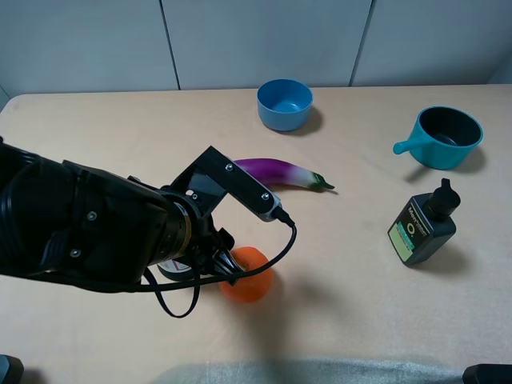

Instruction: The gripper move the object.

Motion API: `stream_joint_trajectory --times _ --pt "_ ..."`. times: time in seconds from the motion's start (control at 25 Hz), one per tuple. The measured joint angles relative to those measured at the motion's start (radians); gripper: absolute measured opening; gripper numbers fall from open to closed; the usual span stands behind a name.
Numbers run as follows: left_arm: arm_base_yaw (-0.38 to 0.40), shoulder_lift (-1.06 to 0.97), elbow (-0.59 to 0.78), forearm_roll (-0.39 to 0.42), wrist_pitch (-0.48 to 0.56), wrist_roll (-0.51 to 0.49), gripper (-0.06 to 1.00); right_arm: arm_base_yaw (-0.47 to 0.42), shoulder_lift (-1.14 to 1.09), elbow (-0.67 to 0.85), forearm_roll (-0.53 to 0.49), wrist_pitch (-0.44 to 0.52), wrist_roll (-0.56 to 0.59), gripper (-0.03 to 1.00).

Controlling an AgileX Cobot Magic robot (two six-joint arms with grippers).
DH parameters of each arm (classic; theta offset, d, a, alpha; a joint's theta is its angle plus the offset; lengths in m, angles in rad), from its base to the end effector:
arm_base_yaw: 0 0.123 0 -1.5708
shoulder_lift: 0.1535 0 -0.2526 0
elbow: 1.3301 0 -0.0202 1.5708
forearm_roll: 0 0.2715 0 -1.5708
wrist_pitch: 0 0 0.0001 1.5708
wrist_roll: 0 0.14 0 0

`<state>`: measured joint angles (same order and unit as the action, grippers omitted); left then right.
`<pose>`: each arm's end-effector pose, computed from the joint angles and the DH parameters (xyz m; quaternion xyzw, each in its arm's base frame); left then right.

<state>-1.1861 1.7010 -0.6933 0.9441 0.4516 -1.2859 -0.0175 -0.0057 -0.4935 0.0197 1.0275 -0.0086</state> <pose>0.1581 -0.2584 0.0397 0.3427 0.9045 -0.0052 0.2538 0.0917 0.0008 0.2674 0.0035 0.8446 0.0029 0.5353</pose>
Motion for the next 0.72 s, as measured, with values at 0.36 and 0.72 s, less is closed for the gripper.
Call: stream_joint_trajectory --times 0.36,0.72 --pt "0.0 -0.038 0.0 -0.011 0.0 0.0 0.63 0.0 0.0 0.0 0.0 0.0 0.0 0.69" --pt "0.0 -0.135 0.0 -0.155 0.015 0.059 0.7 0.0 0.0 0.0 0.0 0.0 0.0 0.69"
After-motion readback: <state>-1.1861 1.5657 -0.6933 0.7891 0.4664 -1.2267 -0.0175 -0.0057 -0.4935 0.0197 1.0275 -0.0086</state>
